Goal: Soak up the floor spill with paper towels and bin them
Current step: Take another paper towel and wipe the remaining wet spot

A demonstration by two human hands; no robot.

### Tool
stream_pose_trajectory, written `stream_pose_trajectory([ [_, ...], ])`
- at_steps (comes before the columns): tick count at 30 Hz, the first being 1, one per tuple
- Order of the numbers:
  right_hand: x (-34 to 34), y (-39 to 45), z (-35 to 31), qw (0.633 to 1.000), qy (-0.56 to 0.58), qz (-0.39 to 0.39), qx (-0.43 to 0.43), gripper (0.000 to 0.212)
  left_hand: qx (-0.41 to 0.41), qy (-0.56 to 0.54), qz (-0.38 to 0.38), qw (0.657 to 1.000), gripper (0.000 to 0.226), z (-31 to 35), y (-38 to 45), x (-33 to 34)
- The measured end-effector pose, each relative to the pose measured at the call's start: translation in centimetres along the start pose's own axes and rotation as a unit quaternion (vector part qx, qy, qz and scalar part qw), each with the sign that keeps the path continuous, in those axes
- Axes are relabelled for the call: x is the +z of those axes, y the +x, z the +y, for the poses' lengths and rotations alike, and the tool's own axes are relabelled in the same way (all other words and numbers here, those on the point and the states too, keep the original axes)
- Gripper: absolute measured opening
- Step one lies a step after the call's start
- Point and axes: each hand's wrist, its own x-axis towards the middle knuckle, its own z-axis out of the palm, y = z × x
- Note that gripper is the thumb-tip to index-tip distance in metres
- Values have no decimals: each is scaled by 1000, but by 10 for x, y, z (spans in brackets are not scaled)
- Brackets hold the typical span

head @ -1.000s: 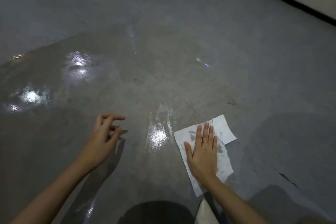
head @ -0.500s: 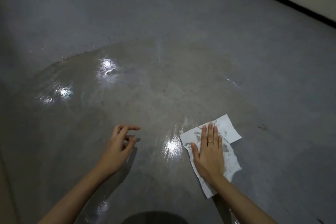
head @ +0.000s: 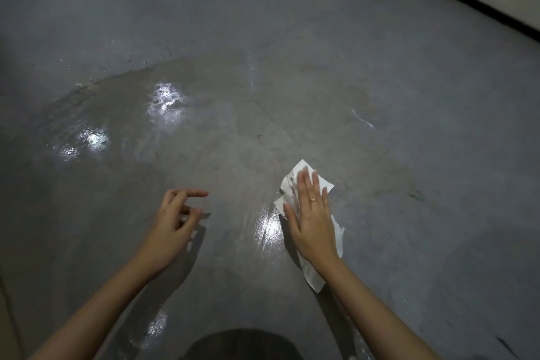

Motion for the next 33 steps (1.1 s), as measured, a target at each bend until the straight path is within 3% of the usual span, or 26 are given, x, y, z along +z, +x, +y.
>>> stream_pose_trajectory([
  [3, 16, -11, 13, 992, -77, -83, 47, 70, -3, 5, 5, 1000, 24, -3, -3, -3],
  [5, 28, -15, 13, 987, -113, -106, 34, 73, 0, 6, 7, 1000, 24, -5, -4, -4],
  [9, 34, -8, -1, 987, -85, -136, 3, 75, 0, -1, -1, 1000, 27, -4, -5, -1],
  [11, 31, -1, -13, 980, 33, -195, -28, 71, 3, -1, -7, 1000, 28, -3, -7, -3],
  [12, 25, 2, -20, 968, 136, -209, -3, 63, 3, -2, -10, 1000, 28, -3, -7, -3],
  [14, 12, 8, -27, 941, 295, -150, 75, 46, -2, -6, -6, 1000, 27, -3, -7, -6],
  [15, 3, 12, -29, 939, 316, -96, 98, 42, -4, -6, 1, 1000, 26, -4, -8, -9],
  [18, -17, 15, -25, 973, 219, 19, 77, 36, -5, -5, 11, 1000, 26, -6, -10, -12],
  [21, -21, -7, -31, 988, 147, 48, 30, 42, -12, -13, 8, 1000, 27, -6, -14, -11],
  [23, -13, -41, -42, 990, 123, 28, 55, 53, -18, -21, 15, 1000, 27, -7, -16, -10],
  [26, 6, -85, -56, 990, 65, -62, 112, 75, -27, -27, 23, 999, 25, -7, -17, -8],
  [28, 22, -91, -55, 987, 31, -92, 132, 79, -33, -37, 28, 998, 24, -7, -18, -8],
  [33, 41, -41, -60, 990, -16, -77, 114, 77, -50, -47, 31, 997, 22, -9, -19, -11],
])
